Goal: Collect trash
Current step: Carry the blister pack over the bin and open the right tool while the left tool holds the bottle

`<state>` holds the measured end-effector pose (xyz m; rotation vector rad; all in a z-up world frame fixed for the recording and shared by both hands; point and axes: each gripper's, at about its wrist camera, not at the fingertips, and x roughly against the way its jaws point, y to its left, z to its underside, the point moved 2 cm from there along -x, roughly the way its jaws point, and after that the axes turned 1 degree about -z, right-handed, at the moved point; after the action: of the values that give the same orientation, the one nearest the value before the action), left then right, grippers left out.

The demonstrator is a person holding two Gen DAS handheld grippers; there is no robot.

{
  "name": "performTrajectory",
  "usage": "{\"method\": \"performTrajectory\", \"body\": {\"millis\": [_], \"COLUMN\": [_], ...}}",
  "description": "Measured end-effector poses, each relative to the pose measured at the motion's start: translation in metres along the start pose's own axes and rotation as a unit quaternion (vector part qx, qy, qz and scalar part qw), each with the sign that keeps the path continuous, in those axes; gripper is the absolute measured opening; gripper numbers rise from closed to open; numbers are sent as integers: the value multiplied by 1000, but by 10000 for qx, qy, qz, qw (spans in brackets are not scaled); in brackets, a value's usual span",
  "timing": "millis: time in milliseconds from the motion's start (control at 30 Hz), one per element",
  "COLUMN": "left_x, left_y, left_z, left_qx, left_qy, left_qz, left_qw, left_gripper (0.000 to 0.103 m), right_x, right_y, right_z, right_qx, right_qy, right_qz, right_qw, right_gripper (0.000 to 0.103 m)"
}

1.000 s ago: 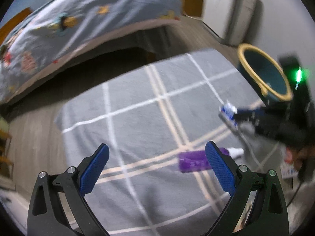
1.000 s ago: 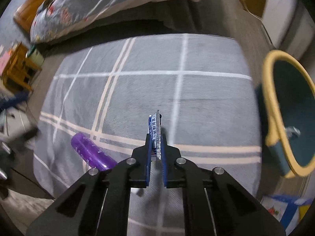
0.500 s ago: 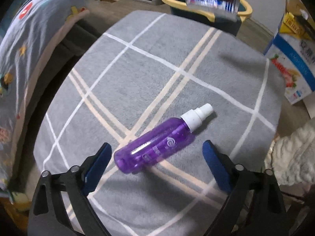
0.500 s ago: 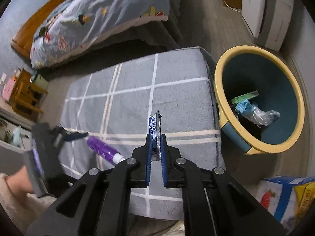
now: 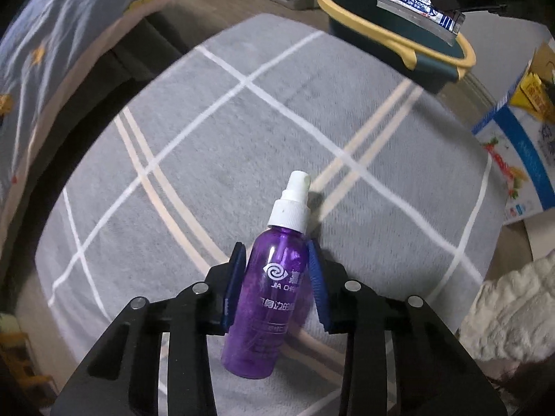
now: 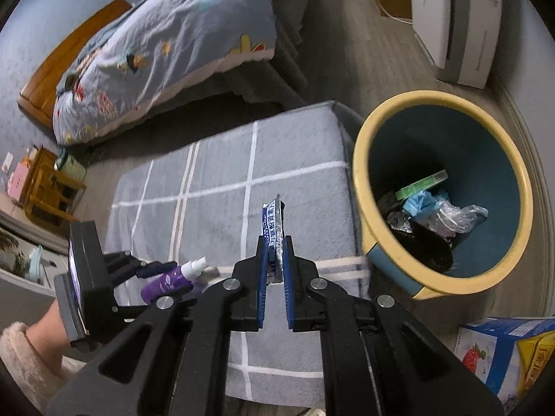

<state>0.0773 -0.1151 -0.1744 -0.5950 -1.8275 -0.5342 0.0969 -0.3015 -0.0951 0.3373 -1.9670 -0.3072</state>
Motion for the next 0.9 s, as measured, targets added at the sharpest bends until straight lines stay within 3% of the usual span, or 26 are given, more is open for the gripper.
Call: {"method": "performTrajectory", "body": {"millis": [333,467,667,767,900], "left_x": [42,55,53,54,53], "left_y": [-4,-20,-33,-31,-25], "left_z": [-38,-64,-83,-85,-86], "left_qx": [546,608,580,587,627], "left_qy": [-841,-1206,-1279,-1309,-1337], "left_qz": [431,593,687,646,642], "left_qw": [9940,9891,9877,9875,9869], "left_gripper": [35,34,34,34,34], "right_x": [48,49,19,0,-27], "right_y": [-52,-82,-106,-98,-82], "right_z": [-19,-19,-3,6,15], "right_qx": [-617,-1008,-1248,-1238,-1185], "right_qy": [-766,-839,-306,81,538], "right_qz": [61,60,-134,-400,-453], "right_qw": [9951,9913,9916,9915,9905], "right_gripper": [8,4,4,5,5]}}
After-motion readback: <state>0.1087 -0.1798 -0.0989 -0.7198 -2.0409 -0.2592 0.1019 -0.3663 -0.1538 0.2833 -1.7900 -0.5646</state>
